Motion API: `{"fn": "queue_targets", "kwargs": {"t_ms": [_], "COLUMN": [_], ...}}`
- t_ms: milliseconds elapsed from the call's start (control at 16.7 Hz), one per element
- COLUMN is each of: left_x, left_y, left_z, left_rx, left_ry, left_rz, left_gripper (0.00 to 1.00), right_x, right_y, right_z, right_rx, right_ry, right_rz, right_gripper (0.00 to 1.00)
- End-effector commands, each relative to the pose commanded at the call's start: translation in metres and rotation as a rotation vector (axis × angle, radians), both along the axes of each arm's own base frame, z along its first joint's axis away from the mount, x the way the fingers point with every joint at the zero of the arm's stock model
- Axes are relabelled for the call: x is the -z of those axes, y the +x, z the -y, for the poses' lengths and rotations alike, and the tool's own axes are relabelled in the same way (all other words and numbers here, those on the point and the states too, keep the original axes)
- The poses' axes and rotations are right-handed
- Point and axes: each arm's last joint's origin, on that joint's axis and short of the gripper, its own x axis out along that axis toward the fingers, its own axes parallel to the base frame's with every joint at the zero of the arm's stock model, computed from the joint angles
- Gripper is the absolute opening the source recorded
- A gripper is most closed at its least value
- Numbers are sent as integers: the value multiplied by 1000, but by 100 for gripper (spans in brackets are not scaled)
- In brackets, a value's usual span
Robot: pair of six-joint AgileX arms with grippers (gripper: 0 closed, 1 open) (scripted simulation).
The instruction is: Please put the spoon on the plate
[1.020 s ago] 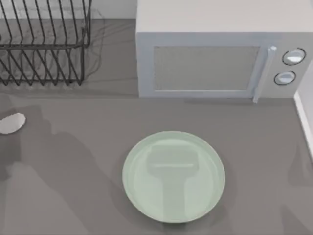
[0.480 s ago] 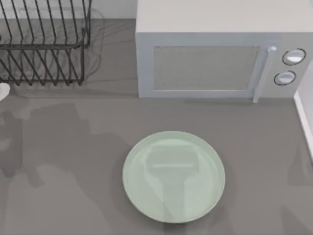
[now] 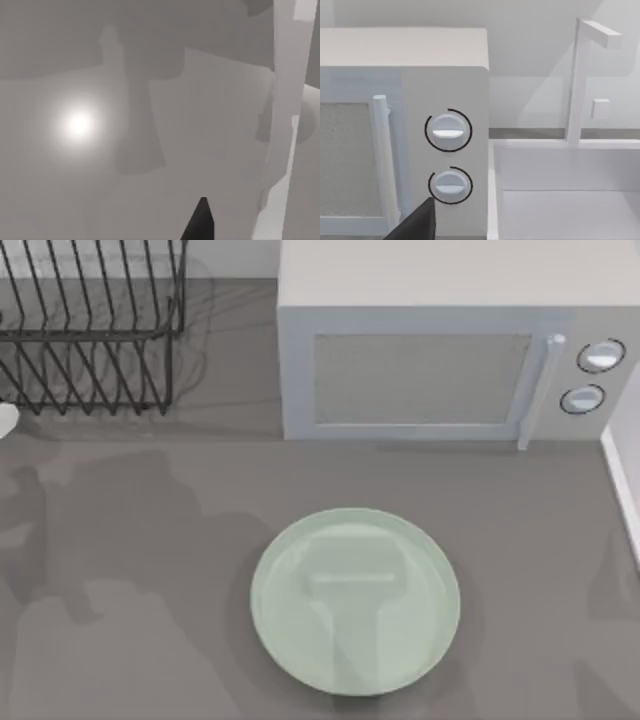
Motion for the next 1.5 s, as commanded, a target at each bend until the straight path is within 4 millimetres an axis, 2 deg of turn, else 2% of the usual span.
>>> {"fn": "queue_targets", "kwargs": {"t_ms": [180,360,540,780,1020,1200,1380,1440,1500], "left_x": [2,7,13,24,33,37,37,37,36], "left_y": [7,19,30,32,16,-8,-37,-47,-57], "left_z": [16,47,94,172,255,312,361,374,386], "left_rx": [135,405,805,1472,2188,2688,3121,-3037,-2928], "left_ry": [-2,-5,-14,-38,-71,-88,-84,72,58], "left_rz": [-5,-14,-29,-49,-58,-52,-36,27,20], "left_gripper": [0,0,0,0,0,0,0,0,0], "right_x": [0,0,0,0,0,0,0,0,0], "right_y": [0,0,0,0,0,0,0,0,0], "right_z": [0,0,0,0,0,0,0,0,0], "right_rx": [0,0,0,0,0,0,0,0,0], "right_ry": [0,0,0,0,0,0,0,0,0], "right_rz": [0,0,0,0,0,0,0,0,0], "right_gripper": [100,100,100,100,100,100,100,100,100]}}
